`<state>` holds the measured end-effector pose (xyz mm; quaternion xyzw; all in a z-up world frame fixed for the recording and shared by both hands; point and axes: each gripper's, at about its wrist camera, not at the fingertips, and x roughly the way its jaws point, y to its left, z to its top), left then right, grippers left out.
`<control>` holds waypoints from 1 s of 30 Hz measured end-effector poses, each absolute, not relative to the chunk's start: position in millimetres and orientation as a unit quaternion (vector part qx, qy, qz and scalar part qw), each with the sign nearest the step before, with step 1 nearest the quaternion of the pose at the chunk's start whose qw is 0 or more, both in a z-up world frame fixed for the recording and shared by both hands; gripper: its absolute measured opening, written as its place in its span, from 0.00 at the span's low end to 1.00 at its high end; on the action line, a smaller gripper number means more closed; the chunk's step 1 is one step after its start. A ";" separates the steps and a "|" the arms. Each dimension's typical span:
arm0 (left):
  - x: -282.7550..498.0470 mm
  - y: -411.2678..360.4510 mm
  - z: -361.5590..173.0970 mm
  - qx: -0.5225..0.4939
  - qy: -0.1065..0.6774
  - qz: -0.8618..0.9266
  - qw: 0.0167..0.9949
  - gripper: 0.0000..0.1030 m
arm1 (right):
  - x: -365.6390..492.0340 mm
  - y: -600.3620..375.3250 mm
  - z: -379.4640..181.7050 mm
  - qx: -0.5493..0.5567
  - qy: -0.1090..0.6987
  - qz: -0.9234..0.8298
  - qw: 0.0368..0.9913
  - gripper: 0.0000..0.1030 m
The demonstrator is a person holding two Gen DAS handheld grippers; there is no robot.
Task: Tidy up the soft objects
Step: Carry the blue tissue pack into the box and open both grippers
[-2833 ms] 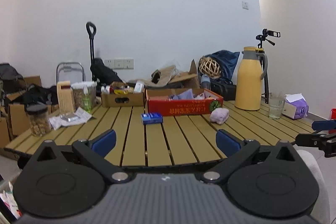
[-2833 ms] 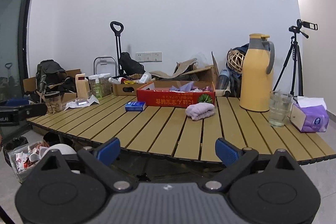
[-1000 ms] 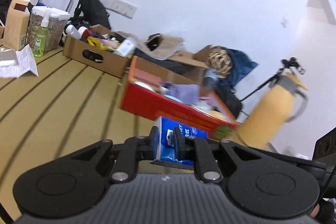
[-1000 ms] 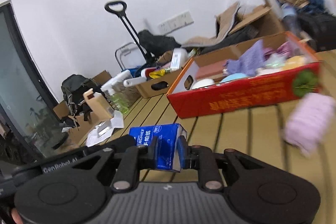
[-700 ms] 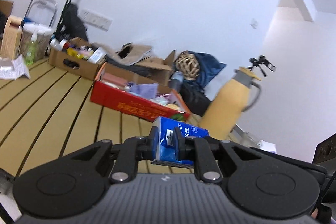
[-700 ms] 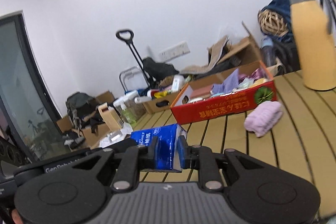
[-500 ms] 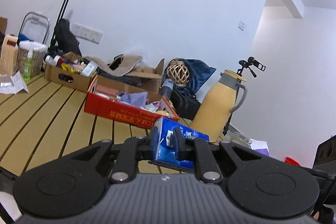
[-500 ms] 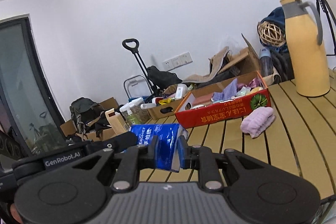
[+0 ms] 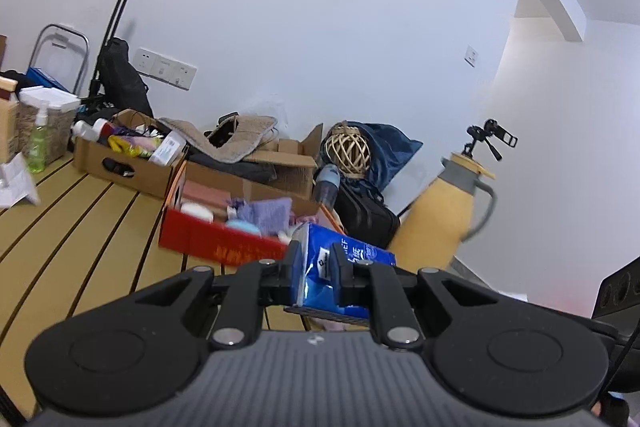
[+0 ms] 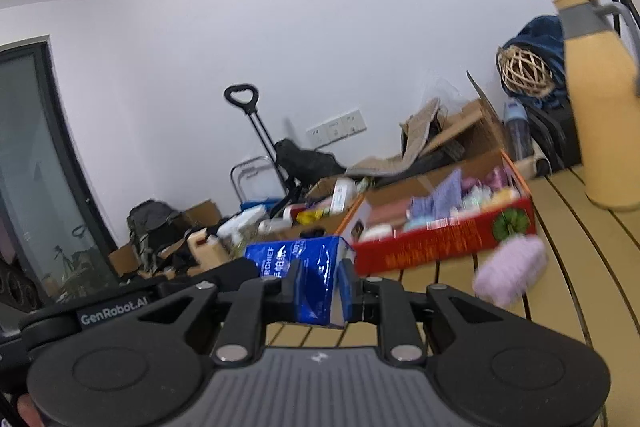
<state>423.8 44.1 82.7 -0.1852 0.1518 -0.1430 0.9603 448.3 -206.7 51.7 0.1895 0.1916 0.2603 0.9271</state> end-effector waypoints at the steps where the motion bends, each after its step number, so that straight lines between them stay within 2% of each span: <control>1: 441.1 48.5 86.1 -0.185 0.153 -0.142 0.960 0.14 | 465.7 -201.6 54.2 0.190 0.190 0.259 0.928 0.17; 8: 564.8 78.6 98.9 -0.178 0.152 -0.132 0.963 0.14 | 598.7 -160.3 61.4 0.198 0.193 0.260 0.925 0.17; 13: 648.4 99.1 68.3 -0.197 0.196 -0.114 0.954 0.14 | 678.1 -130.3 35.5 0.185 0.224 0.245 0.925 0.17; 17: 694.9 107.8 32.4 -0.183 0.246 -0.096 0.947 0.14 | 729.6 -111.1 -7.6 0.173 0.267 0.232 0.919 0.18; 21: 718.5 106.9 5.8 -0.140 0.289 -0.085 0.943 0.16 | 761.3 -98.6 -38.5 0.152 0.312 0.227 0.910 0.18; 22: 719.0 108.0 3.0 -0.142 0.292 -0.088 0.942 0.20 | 762.2 -95.6 -43.4 0.138 0.318 0.224 0.911 0.18; 24: 715.1 108.3 3.7 -0.131 0.285 -0.091 0.945 0.24 | 760.0 -91.7 -49.8 0.116 0.326 0.226 0.911 0.20; 30: 687.0 109.8 34.9 -0.120 0.246 -0.082 0.958 0.25 | 743.8 -107.8 -32.4 0.135 0.318 0.230 0.910 0.20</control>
